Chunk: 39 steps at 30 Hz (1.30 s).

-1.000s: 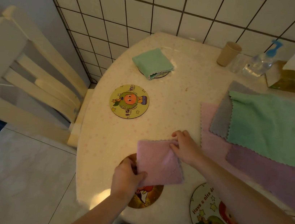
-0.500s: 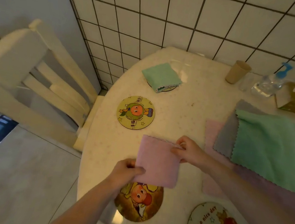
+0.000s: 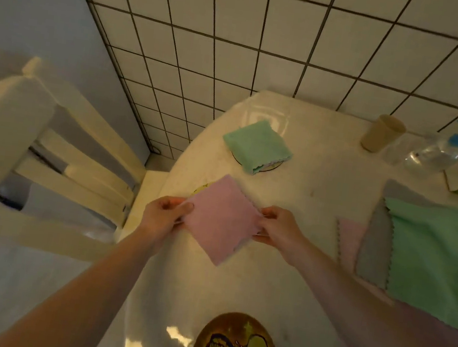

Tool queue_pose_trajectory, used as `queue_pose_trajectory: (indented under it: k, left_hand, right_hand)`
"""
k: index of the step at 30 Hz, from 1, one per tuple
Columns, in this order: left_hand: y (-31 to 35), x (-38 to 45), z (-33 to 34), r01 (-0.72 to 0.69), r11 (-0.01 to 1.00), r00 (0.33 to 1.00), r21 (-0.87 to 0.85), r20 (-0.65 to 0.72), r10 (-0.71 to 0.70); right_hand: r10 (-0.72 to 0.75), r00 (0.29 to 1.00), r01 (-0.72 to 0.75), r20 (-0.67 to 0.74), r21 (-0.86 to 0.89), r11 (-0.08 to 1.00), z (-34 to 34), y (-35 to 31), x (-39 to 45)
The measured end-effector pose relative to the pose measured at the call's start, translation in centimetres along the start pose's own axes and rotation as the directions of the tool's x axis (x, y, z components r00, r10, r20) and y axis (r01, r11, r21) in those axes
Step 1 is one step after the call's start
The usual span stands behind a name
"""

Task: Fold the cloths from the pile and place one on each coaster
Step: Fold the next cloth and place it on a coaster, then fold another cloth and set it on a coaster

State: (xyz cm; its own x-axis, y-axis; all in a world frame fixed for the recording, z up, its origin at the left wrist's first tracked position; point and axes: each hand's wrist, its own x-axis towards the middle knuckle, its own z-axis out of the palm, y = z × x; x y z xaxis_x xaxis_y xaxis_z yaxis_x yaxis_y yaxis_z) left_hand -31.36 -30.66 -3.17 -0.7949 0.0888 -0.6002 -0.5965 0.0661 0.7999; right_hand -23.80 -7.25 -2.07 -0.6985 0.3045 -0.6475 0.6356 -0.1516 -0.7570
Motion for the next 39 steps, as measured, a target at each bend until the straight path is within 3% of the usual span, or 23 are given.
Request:
queue_pose_trajectory:
  k: [4,9,14,17,20,25,30,34,39]
  left_hand:
    - [0.9,4.2,0.1,-0.052,0.981,0.998,0.185,-0.030,0.059]
    - [1.1,6.5,0.5,-0.173,0.868,0.974,0.465,-0.050,0.221]
    - [1.0,6.9,0.3,-0.255,0.703,0.947,0.664,0.023,0.321]
    - [1.1,6.7,0.1,-0.284,0.615,0.927,0.735,0.048,0.371]
    - [1.4,5.6,0.0,-0.353,0.448,0.877,0.822,0.123,0.464]
    - [1.5,3.0,1.0,-0.433,0.295,0.830,0.852,0.249,0.500]
    - [0.3,-0.7,5.3,-0.523,0.157,0.778,0.838,0.394,0.490]
    - [-2.1,-4.3,11.1,-0.615,0.253,0.765,0.747,0.485,0.424]
    - [-6.8,-9.2,20.0,-0.641,0.170,0.734,0.749,0.533,0.420]
  right_hand:
    - [0.056,0.989,-0.055,-0.140,0.012,0.998,1.9,0.8,2.4]
    - [0.026,0.969,-0.048,-0.244,-0.086,0.995,3.1,1.9,3.6]
    - [-0.057,0.946,-0.028,-0.319,-0.256,0.966,2.7,2.0,3.3]
    - [-0.030,0.940,-0.050,-0.341,-0.223,0.974,2.1,2.1,2.7]
    - [-0.058,0.933,-0.035,-0.355,-0.251,0.967,1.1,2.3,1.3]
    - [-0.071,0.945,-0.014,-0.321,-0.255,0.967,-0.9,2.9,-0.9]
    - [-0.182,0.950,0.084,-0.253,-0.356,0.931,-5.4,4.3,-3.7]
    - [-0.298,0.935,0.156,-0.194,-0.529,0.834,-11.8,6.8,-5.5]
    - [-0.461,0.874,0.228,-0.153,-0.709,0.668,-22.1,10.3,-8.7]
